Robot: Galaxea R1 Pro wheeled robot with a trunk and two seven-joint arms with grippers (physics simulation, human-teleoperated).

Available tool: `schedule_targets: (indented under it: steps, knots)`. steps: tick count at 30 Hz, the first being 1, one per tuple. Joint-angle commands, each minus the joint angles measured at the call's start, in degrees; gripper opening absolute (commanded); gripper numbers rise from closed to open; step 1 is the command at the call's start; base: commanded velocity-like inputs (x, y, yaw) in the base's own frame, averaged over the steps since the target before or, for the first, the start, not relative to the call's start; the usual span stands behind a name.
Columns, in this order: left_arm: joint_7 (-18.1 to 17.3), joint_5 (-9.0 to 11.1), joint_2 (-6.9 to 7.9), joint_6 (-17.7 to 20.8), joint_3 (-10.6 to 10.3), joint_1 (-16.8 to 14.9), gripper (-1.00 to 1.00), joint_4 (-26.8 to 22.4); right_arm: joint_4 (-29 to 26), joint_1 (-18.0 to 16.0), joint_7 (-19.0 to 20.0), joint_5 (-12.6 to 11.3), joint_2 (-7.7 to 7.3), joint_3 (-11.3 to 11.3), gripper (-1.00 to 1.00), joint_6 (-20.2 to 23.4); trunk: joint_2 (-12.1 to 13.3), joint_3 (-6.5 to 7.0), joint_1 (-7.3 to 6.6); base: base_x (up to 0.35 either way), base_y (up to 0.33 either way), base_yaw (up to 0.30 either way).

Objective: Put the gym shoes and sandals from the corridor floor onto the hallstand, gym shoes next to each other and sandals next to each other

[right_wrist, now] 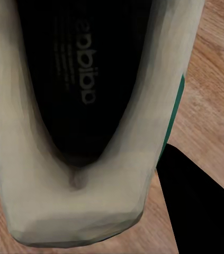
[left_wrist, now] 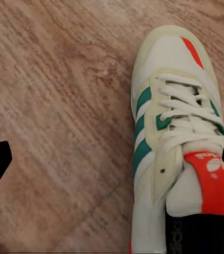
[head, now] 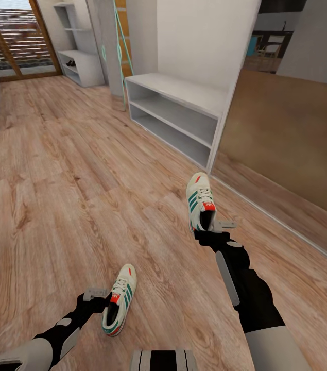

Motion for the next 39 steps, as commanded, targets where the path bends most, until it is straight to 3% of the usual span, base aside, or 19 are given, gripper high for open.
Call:
schedule_targets:
  steps: [1,9,39]
  knots:
    - [-0.2,-0.3,0.01,-0.2,0.3,0.0,1.0,0.0,-0.1,0.0,-0.5,-0.6,-0.01,0.1,-1.0,0.2,0.0,-0.04,-0.02,-0.255,0.0,0.0]
    - [-0.2,-0.3,0.01,-0.2,0.3,0.0,1.0,0.0,-0.1,0.0,-0.5,-0.6,-0.01,0.1,-1.0,0.2,0.0,-0.04,-0.02,-0.186,0.0,0.0]
    - [-0.2,-0.3,-0.58,-0.2,0.3,0.0,1.0,0.0,-0.1,0.0,-0.5,-0.6,-0.01,0.1,-1.0,0.2,0.0,-0.04,-0.02,-0.003,0.0,-0.001]
